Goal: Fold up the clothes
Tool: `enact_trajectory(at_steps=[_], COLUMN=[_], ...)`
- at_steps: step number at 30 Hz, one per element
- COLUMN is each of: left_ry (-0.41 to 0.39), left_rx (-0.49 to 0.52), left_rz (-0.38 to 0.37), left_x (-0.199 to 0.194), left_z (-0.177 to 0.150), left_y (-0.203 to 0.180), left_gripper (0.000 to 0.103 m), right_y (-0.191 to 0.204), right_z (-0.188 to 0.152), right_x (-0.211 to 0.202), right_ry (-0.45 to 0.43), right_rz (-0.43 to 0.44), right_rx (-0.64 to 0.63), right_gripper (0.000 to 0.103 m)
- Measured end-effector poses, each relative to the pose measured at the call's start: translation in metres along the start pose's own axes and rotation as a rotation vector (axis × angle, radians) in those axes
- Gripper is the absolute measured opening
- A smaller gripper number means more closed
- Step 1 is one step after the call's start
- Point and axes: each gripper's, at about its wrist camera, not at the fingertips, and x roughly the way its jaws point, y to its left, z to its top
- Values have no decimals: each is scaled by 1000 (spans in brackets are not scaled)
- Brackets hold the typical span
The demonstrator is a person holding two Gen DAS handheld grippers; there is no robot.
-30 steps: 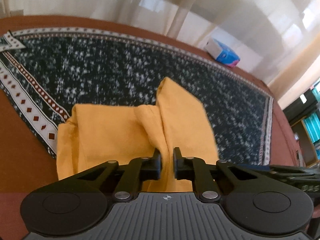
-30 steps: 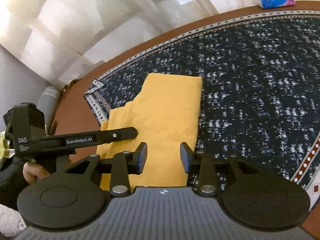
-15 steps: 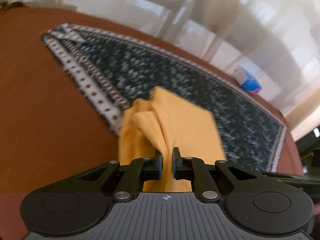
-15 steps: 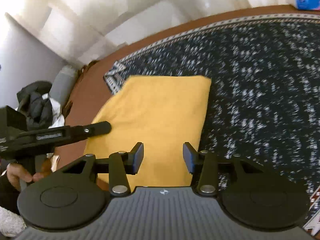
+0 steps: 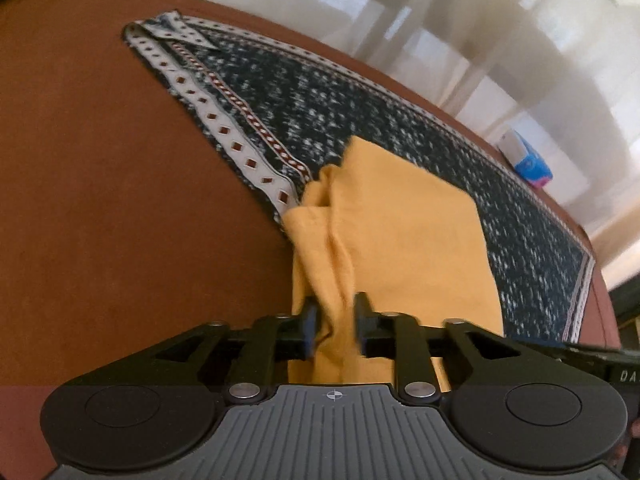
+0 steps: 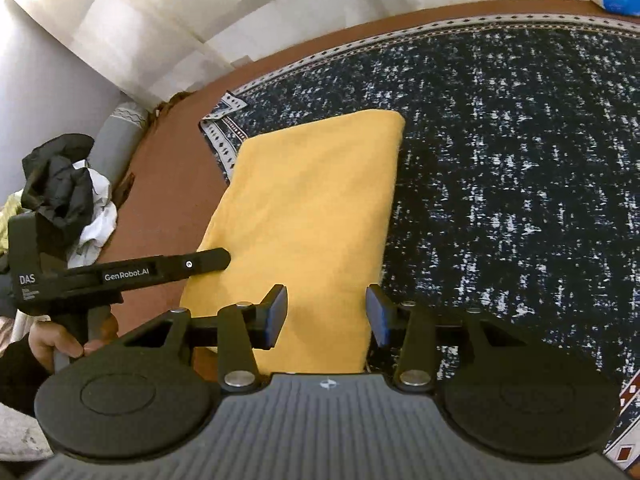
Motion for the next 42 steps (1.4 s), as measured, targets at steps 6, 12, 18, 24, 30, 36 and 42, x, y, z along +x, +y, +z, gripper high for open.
enact_trajectory(at_steps=[6,12,18,24,30,36,42], left_ry=[-124,-108,-49,-30,-68,-2,-10], left_rx=[73,218,226,203,299,365,331], left_rz=[-38,-121,-65,-66,-56,-30,-17], left_x=[-37,9,63,76,25,25,25], left_z=[26,59,76,81,59,12,6], left_y=[-16,-52,-50,-41,-53,-53,-48], left_gripper=[48,48,48,48,50,53,53], right_y=[9,15,5,-13,8,28,27], right_z=[14,59,92,93,81,36,24], right_x=[-14,19,62,94,51,41,57], right_ry=[-93,-123,-99,-41,-93,-40,-14], right_rz=[-26,-51,-101,-103,-52,-58,-95], right_rx=[-88,-199,-209,-166,-213,-323,-341], right_gripper=[48,38,36,34,38,38,41])
